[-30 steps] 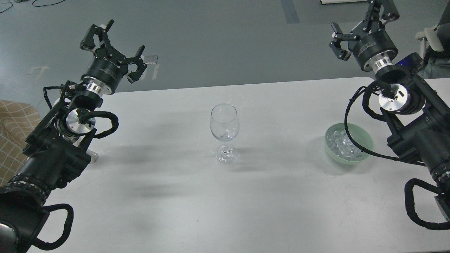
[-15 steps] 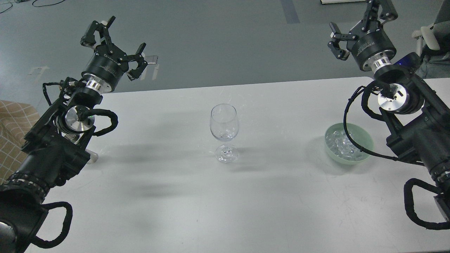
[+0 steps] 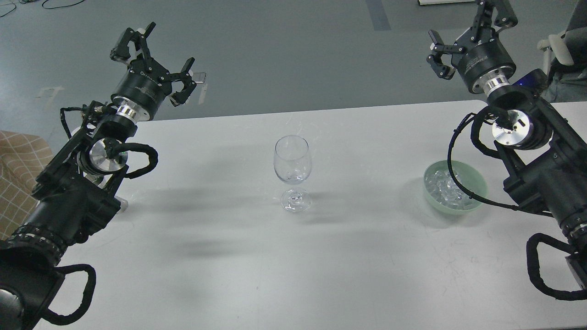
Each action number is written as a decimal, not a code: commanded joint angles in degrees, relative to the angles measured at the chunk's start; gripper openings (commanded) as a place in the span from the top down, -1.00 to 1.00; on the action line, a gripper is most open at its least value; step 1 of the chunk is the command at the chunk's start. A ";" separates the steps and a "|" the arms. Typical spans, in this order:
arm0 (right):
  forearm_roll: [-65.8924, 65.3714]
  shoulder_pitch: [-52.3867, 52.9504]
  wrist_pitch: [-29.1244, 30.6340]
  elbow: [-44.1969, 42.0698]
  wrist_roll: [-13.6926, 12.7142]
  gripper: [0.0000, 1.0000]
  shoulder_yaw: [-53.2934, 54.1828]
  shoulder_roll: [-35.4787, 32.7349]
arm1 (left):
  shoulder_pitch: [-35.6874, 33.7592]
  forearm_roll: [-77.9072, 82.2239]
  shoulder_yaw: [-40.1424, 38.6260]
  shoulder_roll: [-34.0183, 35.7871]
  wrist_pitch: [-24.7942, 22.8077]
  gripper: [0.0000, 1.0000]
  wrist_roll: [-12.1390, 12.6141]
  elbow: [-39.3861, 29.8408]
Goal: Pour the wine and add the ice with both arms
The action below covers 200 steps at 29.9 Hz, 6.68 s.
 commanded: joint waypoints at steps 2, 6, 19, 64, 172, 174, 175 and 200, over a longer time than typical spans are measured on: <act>-0.02 -0.22 -0.15 0.13 0.00 -1.00 0.00 0.00 | -0.02 -0.26 0.20 -0.18 0.06 -0.96 -0.09 0.00; -0.02 -0.13 -0.15 0.21 0.09 -1.00 0.00 -0.26 | -0.02 -0.35 0.20 -0.18 -0.12 -0.98 -0.09 -0.09; -0.02 -0.57 0.38 1.00 0.00 -1.00 0.09 -1.49 | 1.74 -0.08 0.47 0.61 0.32 -1.00 0.87 -5.71; -0.02 -0.92 -0.24 0.83 -0.35 -1.00 -0.61 -1.75 | 80.48 -28.56 -40.84 12.14 6.55 -1.00 7.90 -56.33; -0.02 -1.63 -1.47 0.56 -0.61 -1.00 -1.93 -2.19 | 36.90 -20.03 -36.01 -3.69 17.19 -0.34 18.63 -13.62; -0.02 -1.63 -1.47 0.56 -0.61 -1.00 -1.93 -2.28 | 36.99 -20.03 -35.92 -3.61 17.19 -0.32 18.63 -13.53; -0.02 -1.63 -1.55 0.56 -0.61 -1.00 -1.93 -2.28 | 36.99 -20.03 -35.92 -3.61 17.19 -0.31 18.54 -13.53; -0.02 -1.63 -2.08 0.65 -0.61 -1.00 -1.84 -2.54 | 35.32 -20.12 -35.66 -3.52 16.76 0.02 16.52 -11.60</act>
